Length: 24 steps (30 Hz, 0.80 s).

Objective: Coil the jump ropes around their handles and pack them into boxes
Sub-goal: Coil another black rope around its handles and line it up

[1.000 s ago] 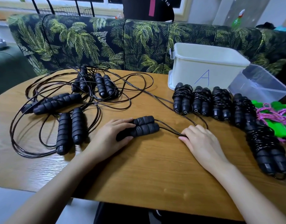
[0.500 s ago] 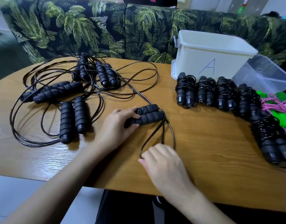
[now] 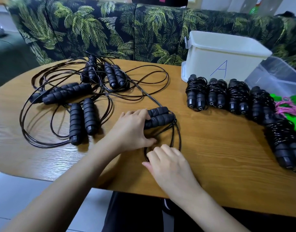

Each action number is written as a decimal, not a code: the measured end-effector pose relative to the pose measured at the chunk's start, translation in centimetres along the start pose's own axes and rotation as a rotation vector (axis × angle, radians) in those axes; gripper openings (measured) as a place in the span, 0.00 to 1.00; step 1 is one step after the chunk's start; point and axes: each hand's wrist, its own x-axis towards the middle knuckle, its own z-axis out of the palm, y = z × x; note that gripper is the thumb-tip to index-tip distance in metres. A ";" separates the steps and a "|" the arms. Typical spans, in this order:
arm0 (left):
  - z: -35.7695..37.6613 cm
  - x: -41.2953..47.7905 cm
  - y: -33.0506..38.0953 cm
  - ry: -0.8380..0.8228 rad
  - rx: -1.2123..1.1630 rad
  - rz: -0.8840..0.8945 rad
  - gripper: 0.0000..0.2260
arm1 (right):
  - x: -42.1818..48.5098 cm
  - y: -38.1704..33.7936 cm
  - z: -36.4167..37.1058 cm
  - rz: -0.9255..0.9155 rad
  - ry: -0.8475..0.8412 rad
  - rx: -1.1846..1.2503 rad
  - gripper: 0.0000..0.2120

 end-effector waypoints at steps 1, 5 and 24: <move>0.1 0.2 -0.1 0.020 -0.007 -0.002 0.32 | 0.0 0.8 -0.1 -0.020 -0.019 -0.017 0.14; 0.5 0.6 -1.2 0.095 -0.130 -0.001 0.21 | -0.2 6.5 -0.9 -0.149 -0.124 0.008 0.13; 2.9 0.6 -2.0 0.225 -0.134 -0.005 0.29 | -1.2 14.8 -2.1 -0.230 -0.231 0.108 0.19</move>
